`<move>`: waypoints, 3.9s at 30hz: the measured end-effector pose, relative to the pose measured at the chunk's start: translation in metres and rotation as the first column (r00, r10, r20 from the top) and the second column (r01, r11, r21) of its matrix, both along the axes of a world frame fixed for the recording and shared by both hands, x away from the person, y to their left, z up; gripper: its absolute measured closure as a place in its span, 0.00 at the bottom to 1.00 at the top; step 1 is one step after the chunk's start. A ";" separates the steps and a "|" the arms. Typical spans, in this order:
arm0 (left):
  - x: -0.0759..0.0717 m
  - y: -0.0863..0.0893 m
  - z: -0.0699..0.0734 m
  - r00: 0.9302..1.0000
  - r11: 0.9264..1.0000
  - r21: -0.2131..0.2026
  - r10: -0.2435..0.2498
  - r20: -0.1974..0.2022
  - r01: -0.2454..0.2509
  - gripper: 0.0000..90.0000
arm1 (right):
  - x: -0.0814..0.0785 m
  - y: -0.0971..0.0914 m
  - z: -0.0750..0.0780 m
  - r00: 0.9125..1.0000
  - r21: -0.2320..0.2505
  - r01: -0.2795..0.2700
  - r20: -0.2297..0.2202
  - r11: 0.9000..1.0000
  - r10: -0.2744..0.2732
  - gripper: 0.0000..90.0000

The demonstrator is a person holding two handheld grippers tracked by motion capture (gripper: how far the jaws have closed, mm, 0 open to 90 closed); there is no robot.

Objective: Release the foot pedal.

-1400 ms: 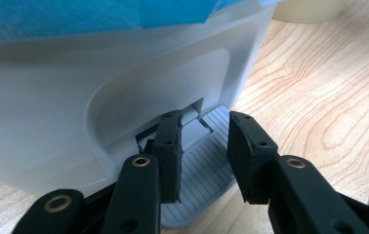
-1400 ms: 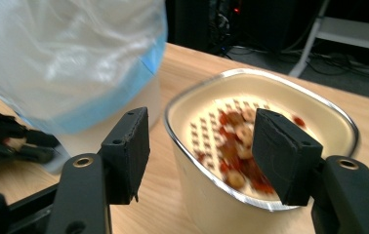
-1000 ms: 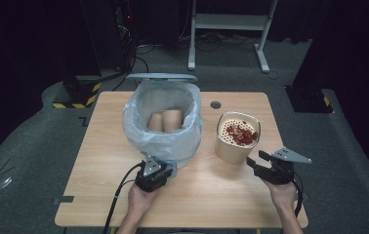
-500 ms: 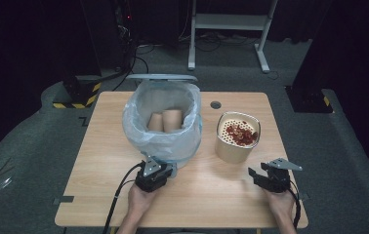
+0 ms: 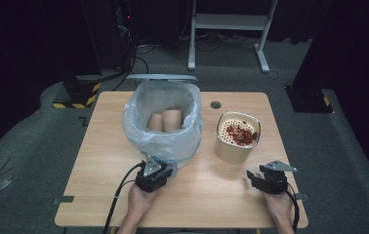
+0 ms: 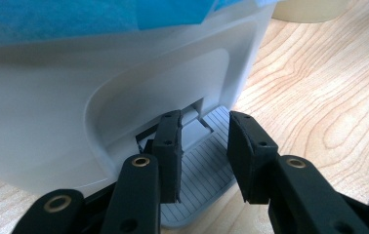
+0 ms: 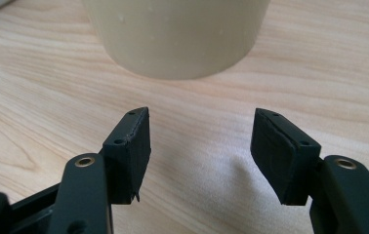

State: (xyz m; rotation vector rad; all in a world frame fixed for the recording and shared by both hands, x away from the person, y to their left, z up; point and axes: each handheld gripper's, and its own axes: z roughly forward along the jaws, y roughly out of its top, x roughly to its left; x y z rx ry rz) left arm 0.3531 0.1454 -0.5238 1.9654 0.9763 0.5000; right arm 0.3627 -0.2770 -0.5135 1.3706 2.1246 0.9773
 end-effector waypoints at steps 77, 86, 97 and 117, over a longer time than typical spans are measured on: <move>-0.015 0.007 0.013 1.000 1.000 -0.008 0.026 0.000 -0.026 0.51 | 0.001 0.004 -0.009 1.000 -0.047 0.019 -0.017 0.999 -0.020 0.34; -0.018 0.011 0.019 0.999 0.998 -0.040 0.046 0.013 -0.045 0.53 | 0.001 0.004 -0.009 1.000 -0.047 0.019 -0.017 0.999 -0.020 0.34; -0.029 0.037 0.020 0.997 0.990 -0.114 0.082 0.008 -0.081 0.50 | 0.001 0.004 -0.009 1.000 -0.047 0.019 -0.017 0.999 -0.020 0.34; -0.022 0.081 0.001 0.957 0.957 0.045 0.289 -0.031 -0.288 0.43 | 0.001 0.004 -0.009 1.000 -0.047 0.020 -0.017 0.999 -0.021 0.34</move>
